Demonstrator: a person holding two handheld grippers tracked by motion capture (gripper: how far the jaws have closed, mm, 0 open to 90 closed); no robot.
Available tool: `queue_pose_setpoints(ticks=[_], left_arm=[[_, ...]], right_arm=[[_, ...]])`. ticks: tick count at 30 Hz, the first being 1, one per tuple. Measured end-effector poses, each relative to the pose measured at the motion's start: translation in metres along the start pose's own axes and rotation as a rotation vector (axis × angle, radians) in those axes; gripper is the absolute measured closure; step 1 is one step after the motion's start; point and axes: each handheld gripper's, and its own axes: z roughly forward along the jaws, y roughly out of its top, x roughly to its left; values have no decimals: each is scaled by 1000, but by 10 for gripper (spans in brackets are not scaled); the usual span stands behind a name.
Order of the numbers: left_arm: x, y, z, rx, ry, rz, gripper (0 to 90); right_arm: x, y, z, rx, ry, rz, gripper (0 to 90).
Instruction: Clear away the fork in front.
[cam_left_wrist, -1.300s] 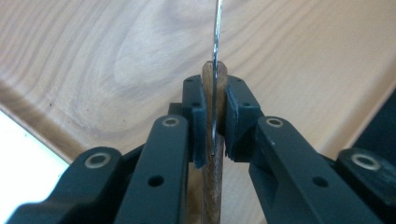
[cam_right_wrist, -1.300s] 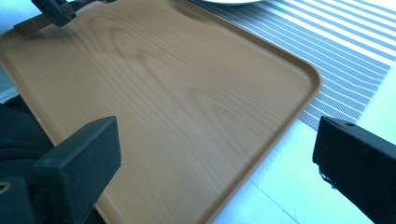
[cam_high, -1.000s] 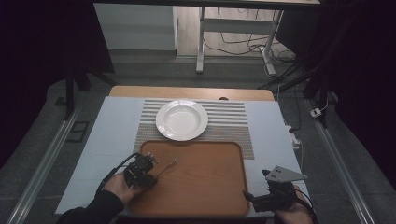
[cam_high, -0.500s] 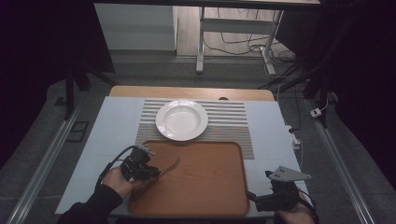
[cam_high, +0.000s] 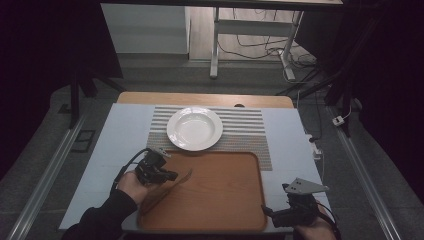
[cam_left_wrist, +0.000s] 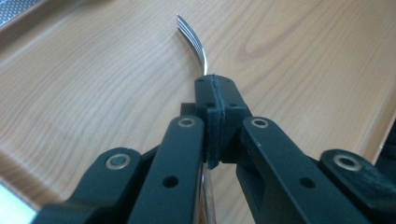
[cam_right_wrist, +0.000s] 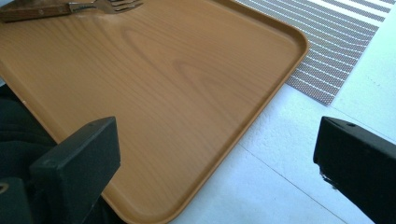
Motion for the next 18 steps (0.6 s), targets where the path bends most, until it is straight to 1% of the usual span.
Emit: queue_pose_setpoints(ticks=[2, 6, 8, 12, 18], left_arm=[[2, 2, 2, 3, 2, 3, 888], [5, 7, 9, 2, -9, -5, 888], [7, 11, 13, 6, -12, -2, 888], [8, 15, 22, 14, 3, -6, 888], [11, 16, 31, 37, 11, -19, 887]], right_arm=[[0, 0, 0, 4, 0, -6, 9], [1, 0, 1, 14, -1, -13, 9], [1, 1, 1, 16, 0, -12, 9], [0, 1, 1, 16, 4, -10, 10], [1, 1, 2, 22, 7, -15, 10]])
